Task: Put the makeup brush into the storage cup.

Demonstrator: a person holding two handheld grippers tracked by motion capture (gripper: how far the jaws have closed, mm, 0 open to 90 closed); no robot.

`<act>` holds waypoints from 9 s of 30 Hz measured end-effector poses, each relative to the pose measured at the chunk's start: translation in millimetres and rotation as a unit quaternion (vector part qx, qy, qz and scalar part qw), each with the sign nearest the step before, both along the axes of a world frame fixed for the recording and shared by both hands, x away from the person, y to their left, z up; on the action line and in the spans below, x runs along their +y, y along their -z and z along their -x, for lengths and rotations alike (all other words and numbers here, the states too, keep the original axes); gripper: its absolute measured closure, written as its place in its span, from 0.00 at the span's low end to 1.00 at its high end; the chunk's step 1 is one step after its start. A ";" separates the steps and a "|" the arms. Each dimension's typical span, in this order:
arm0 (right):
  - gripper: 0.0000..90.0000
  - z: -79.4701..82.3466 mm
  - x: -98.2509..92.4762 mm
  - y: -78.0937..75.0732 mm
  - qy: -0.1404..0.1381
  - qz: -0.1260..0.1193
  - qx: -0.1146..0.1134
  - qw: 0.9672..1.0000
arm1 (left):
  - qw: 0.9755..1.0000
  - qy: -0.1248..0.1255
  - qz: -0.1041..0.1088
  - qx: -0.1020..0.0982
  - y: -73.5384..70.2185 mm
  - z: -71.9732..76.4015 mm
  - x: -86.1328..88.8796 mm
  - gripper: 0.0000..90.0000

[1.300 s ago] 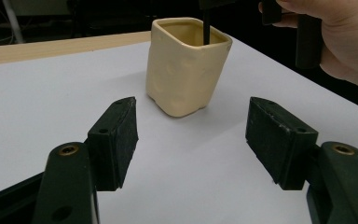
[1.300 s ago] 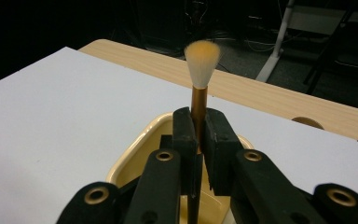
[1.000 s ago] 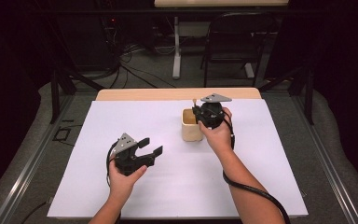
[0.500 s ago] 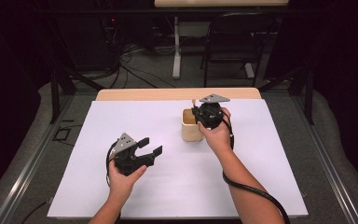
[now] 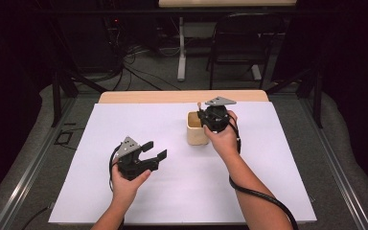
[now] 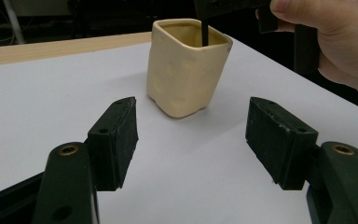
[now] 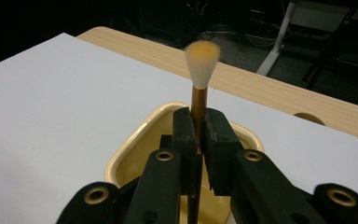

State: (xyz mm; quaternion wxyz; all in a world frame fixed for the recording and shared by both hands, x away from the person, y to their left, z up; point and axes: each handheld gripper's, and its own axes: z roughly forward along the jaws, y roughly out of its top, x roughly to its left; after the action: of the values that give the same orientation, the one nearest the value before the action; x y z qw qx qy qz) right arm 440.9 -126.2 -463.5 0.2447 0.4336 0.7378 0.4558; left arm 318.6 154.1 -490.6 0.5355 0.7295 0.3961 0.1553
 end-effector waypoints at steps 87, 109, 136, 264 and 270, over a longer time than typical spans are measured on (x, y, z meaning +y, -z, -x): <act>0.53 -0.4 1.0 11.9 -0.001 0.004 0.032 0.999 | 1.000 -0.003 0.001 0.002 -0.7 0.0 1.9 0.38; 0.46 7.3 3.9 0.6 -0.007 0.006 0.026 1.000 | 1.000 -0.005 0.002 0.003 0.2 -1.3 4.0 0.38; 0.46 22.1 -12.2 -0.3 -0.011 0.006 0.023 1.000 | 1.000 -0.008 0.006 0.004 0.6 -1.9 5.9 0.38; 0.47 129.7 -43.3 83.3 -0.039 -0.024 0.019 0.999 | 1.000 -0.013 0.005 0.009 1.0 -0.1 8.1 0.38; 0.47 128.6 -44.3 85.3 -0.037 -0.017 0.026 0.999 | 1.000 -0.012 0.004 0.007 0.6 -0.8 9.2 0.38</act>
State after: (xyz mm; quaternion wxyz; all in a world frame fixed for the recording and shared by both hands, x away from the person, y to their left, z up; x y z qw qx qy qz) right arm 312.3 -170.5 -548.8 0.2006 0.4216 0.7520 0.4653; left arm 319.4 163.3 -491.2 0.5338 0.7235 0.4095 0.1548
